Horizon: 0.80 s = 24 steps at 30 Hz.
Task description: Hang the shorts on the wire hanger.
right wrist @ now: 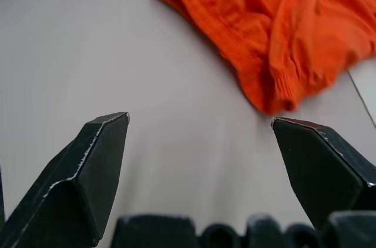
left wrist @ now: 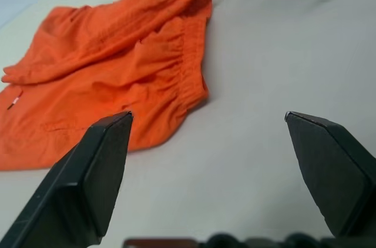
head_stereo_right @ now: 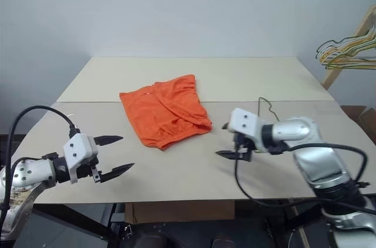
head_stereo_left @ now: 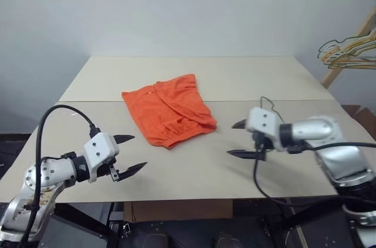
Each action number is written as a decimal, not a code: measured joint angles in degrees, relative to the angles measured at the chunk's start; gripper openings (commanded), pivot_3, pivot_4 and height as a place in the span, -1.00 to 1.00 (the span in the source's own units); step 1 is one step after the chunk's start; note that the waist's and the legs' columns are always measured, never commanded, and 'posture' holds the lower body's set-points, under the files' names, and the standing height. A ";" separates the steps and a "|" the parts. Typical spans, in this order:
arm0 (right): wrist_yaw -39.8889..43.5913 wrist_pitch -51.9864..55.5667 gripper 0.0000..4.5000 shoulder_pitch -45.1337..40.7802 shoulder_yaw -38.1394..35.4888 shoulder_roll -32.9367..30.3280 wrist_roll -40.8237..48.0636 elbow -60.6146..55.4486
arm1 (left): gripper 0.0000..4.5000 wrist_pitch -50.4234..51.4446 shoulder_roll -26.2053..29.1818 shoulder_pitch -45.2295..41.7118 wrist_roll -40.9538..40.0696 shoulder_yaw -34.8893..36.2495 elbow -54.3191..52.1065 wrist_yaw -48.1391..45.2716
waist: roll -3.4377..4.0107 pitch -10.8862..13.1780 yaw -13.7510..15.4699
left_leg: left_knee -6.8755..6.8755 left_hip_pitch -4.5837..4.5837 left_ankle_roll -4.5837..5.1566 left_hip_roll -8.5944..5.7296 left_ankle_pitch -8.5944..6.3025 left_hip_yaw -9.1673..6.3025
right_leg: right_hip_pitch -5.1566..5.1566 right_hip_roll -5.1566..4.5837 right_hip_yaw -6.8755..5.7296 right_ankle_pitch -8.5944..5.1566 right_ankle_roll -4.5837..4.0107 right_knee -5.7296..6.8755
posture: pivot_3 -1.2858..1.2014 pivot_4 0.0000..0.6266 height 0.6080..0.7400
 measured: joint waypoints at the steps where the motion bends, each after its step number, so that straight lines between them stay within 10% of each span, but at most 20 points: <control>1: -1.94 1.38 0.99 -0.68 2.01 2.44 -0.55 -0.91 | 1.00 -0.02 0.32 0.10 0.61 -0.24 0.64 -0.21 | 0.00 0.00 -0.31 | 0.00 0.02 -0.02 0.00 0.01 0.00 | -0.02 0.00 0.00 -0.01 -0.02 0.07 | 0.09 -1.00 1.00; 8: -13.48 5.02 0.99 -10.01 16.80 20.49 -9.74 4.10 | 1.00 -0.37 2.40 0.71 2.96 -0.36 3.79 -1.97 | 0.00 0.00 -2.25 | -0.02 0.07 -0.22 0.07 0.13 -0.09 | -0.10 0.13 -0.02 -0.07 -0.15 0.38 | 0.09 -1.00 1.00; 24: -25.08 -13.39 0.99 -18.52 31.51 37.25 -28.42 35.80 | 1.00 0.02 2.73 3.61 3.94 -0.22 2.53 -2.24 | -0.02 0.00 -2.74 | -0.17 0.06 -0.35 0.05 0.18 -0.18 | -0.21 0.10 -0.07 -0.07 -0.20 0.48 | 0.11 -1.00 1.00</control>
